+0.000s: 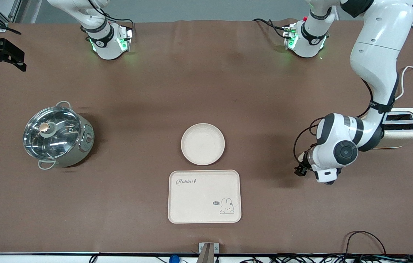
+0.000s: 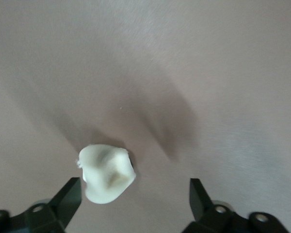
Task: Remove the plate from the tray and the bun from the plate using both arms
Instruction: 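Lower the bun onto the table beside the toaster and open the left gripper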
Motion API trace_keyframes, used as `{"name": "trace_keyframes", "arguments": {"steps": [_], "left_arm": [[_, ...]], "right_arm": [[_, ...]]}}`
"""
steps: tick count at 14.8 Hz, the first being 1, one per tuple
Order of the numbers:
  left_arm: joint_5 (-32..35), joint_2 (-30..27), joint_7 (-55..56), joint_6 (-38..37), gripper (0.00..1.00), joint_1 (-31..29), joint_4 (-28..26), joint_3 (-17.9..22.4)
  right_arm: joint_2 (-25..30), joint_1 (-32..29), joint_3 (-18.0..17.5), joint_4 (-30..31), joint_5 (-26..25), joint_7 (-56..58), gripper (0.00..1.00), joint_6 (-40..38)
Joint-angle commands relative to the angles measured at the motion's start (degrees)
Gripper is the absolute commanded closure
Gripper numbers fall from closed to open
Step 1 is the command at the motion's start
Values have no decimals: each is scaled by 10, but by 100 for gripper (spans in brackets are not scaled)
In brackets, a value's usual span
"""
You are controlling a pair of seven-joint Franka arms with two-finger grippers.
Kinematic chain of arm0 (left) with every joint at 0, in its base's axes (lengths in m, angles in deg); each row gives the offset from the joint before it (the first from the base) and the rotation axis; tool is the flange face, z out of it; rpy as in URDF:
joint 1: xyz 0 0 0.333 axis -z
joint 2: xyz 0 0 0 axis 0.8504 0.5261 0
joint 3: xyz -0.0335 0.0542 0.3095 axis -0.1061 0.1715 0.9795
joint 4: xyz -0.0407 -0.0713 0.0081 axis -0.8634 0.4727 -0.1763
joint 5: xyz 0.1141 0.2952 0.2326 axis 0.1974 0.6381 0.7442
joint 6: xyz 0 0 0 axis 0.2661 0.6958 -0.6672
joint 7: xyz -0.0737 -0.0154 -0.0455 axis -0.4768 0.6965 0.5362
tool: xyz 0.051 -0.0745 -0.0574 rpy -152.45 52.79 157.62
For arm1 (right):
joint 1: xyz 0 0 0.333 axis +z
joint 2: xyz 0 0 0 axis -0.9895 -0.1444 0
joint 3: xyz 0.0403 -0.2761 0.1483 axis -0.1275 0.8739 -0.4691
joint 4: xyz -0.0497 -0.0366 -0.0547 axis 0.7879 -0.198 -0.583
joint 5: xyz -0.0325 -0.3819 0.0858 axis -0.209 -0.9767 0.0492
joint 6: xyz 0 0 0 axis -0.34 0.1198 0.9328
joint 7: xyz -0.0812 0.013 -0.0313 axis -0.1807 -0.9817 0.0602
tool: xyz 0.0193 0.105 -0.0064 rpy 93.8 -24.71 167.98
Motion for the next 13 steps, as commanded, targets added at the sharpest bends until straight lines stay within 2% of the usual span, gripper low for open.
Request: {"name": "trace_keyframes", "arguments": {"steps": [1,4,7,10,13], "left_arm": [[11,-22,2,-5,0,-3,7,-2],[13,-25,2,-10,0,-3,24,-2],[21,-73,-58,-18,0,-6,31,0],[45,-137,-183,-105,0,-8,58,5],[39,-211,-315,-193,0,-51,87,-3]], "right_arm": [[8,4,-1,8,-14,-8,0,-3],[13,10,-2,9,-13,-9,0,-8],[13,13,-2,9,-13,-9,0,-8],[13,19,-1,8,-11,-9,0,-5],[12,20,-1,8,-11,-10,0,-1]]}}
